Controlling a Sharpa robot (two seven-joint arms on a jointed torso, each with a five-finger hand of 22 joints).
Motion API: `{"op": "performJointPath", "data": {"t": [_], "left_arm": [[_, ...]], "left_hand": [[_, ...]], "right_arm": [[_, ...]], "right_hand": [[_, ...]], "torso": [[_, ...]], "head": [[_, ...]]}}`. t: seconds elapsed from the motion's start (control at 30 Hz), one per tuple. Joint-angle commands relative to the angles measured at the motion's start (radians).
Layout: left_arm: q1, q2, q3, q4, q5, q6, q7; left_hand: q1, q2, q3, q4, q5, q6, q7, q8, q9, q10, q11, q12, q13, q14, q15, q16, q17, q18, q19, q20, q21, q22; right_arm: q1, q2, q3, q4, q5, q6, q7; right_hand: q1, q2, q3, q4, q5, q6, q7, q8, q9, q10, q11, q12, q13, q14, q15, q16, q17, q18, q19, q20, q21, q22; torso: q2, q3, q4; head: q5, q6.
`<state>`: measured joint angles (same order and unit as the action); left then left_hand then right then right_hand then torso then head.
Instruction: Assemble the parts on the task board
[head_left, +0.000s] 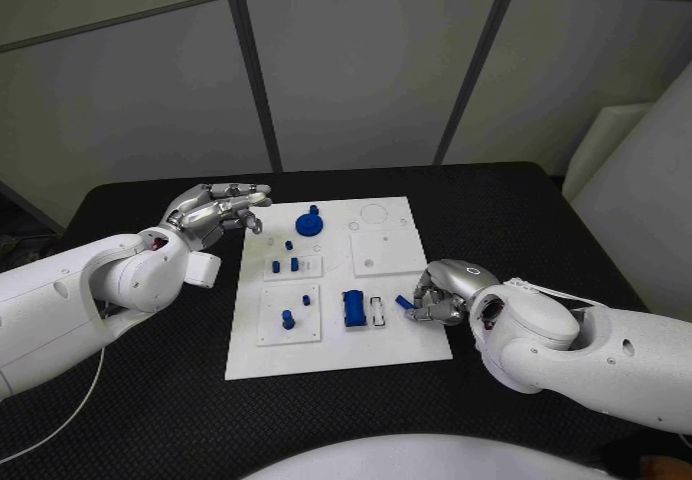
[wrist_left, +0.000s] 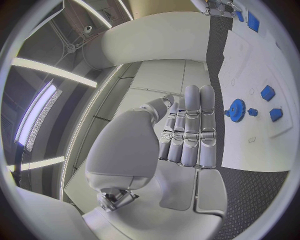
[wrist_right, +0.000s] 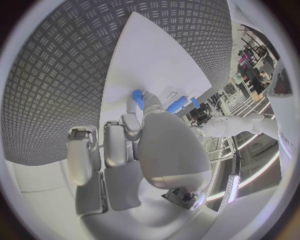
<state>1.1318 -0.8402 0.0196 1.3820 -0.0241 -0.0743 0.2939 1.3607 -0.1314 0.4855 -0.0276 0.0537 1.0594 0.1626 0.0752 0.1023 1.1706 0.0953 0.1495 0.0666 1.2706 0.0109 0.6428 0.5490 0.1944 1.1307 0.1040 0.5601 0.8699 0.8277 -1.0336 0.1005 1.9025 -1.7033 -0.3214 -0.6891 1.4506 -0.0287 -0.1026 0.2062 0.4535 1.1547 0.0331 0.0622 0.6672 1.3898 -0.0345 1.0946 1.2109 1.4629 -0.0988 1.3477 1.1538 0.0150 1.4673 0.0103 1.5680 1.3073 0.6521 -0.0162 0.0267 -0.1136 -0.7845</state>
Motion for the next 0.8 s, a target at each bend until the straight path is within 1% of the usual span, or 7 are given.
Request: {"op": "performJointPath", "data": {"t": [0.03,0.17,0.3,0.43,0.53,0.67,0.8], "left_arm": [[0.001,0.0,0.001,0.001,0.002,0.014,0.007],[0.001,0.0,0.001,0.002,0.002,0.016,0.005],[0.001,0.0,0.001,0.002,0.002,0.018,0.005],[0.001,0.0,0.001,0.003,0.002,0.019,0.004],[0.001,0.0,0.001,0.003,0.002,0.02,0.004],[0.001,0.0,0.001,0.004,0.002,0.02,0.004],[0.001,-0.001,0.001,0.005,0.002,0.02,0.004]], "left_hand": [[0.004,0.005,0.0,-0.006,-0.001,0.0,0.002,-0.006,-0.001,-0.009,0.0,-0.005,0.002,-0.006,-0.001,-0.005,-0.002,-0.012,0.0,0.009,-0.005,-0.002],[0.007,0.006,0.002,-0.008,-0.001,0.0,0.002,-0.006,-0.001,-0.009,0.0,-0.004,0.002,-0.007,-0.001,-0.005,-0.002,-0.012,0.0,0.008,-0.005,-0.002],[0.007,0.006,0.002,-0.008,-0.001,0.0,0.002,-0.006,-0.001,-0.009,0.0,-0.004,0.002,-0.007,-0.001,-0.005,-0.002,-0.012,0.0,0.008,-0.005,-0.002],[0.007,0.006,0.002,-0.008,-0.001,0.0,0.002,-0.006,-0.001,-0.009,0.0,-0.004,0.002,-0.007,-0.001,-0.005,-0.002,-0.012,0.0,0.008,-0.005,-0.002],[0.007,0.006,0.002,-0.008,-0.001,0.0,0.002,-0.006,-0.001,-0.009,0.0,-0.004,0.002,-0.007,-0.001,-0.005,-0.002,-0.012,0.0,0.008,-0.005,-0.002],[0.007,0.006,0.002,-0.008,-0.001,0.0,0.002,-0.006,-0.001,-0.009,0.0,-0.004,0.002,-0.007,-0.001,-0.005,-0.002,-0.012,0.0,0.008,-0.005,-0.002],[0.007,0.006,0.002,-0.008,-0.001,0.0,0.002,-0.006,-0.001,-0.009,0.0,-0.004,0.002,-0.007,-0.001,-0.005,-0.002,-0.012,0.0,0.008,-0.005,-0.002]], "right_arm": [[-0.008,0.0,-0.008,-0.003,0.013,0.03,-0.031],[-0.008,-0.003,-0.008,0.013,0.034,-0.008,-0.031],[-0.008,-0.009,-0.008,0.034,0.068,-0.062,-0.028],[-0.008,-0.015,-0.007,0.064,0.1,-0.127,-0.013],[-0.008,-0.017,-0.007,0.081,0.119,-0.173,-0.001],[-0.008,-0.017,-0.007,0.091,0.142,-0.206,0.007],[-0.008,-0.011,-0.007,0.092,0.185,-0.214,0.008]], "right_hand": [[0.056,0.022,0.017,-0.023,0.048,0.005,-0.005,0.004,-0.009,0.003,-0.009,-0.005,0.001,0.035,-0.009,0.002,0.005,-0.015,0.103,-0.006,0.003,0.263],[0.062,0.018,0.022,-0.031,0.083,0.01,-0.005,0.005,-0.011,0.011,-0.01,0.011,0.013,0.038,-0.009,0.009,0.017,-0.015,0.103,-0.007,0.003,0.263],[0.055,0.016,0.021,-0.029,0.094,0.014,-0.006,0.006,-0.011,0.017,-0.011,0.019,0.019,0.04,-0.01,0.015,0.029,-0.015,0.103,-0.007,0.003,0.263],[0.029,0.01,0.013,-0.015,0.098,0.02,-0.009,0.005,-0.014,0.027,-0.013,0.033,0.029,0.044,-0.011,0.027,0.048,-0.015,0.103,-0.008,0.003,0.263],[0.025,0.01,0.013,-0.012,0.099,0.023,-0.01,0.006,-0.015,0.029,-0.014,0.035,0.03,0.045,-0.011,0.03,0.054,-0.015,0.103,-0.008,0.003,0.263],[0.02,0.009,0.012,-0.008,0.103,0.027,-0.012,0.006,-0.015,0.031,-0.015,0.036,0.031,0.046,-0.012,0.031,0.056,-0.015,0.103,-0.009,0.003,0.263],[-0.002,0.008,0.007,0.009,0.103,0.032,-0.013,0.005,-0.018,0.035,-0.016,0.039,0.033,0.046,-0.014,0.035,0.061,-0.015,0.103,-0.01,0.003,0.263]], "torso": [[0.0,0.0006,-0.0017],[0.0,0.0001,-0.0012],[-0.001,0.0001,-0.0004],[-0.001,-0.0005,0.0019],[-0.001,-0.0005,0.0006],[-0.001,-0.0011,-0.0005],[-0.001,-0.0009,-0.0003]], "head": [[0.003,0.001],[0.005,0.001],[0.007,0.002],[0.008,0.004],[0.013,0.005],[0.016,0.005],[0.018,0.004]]}}
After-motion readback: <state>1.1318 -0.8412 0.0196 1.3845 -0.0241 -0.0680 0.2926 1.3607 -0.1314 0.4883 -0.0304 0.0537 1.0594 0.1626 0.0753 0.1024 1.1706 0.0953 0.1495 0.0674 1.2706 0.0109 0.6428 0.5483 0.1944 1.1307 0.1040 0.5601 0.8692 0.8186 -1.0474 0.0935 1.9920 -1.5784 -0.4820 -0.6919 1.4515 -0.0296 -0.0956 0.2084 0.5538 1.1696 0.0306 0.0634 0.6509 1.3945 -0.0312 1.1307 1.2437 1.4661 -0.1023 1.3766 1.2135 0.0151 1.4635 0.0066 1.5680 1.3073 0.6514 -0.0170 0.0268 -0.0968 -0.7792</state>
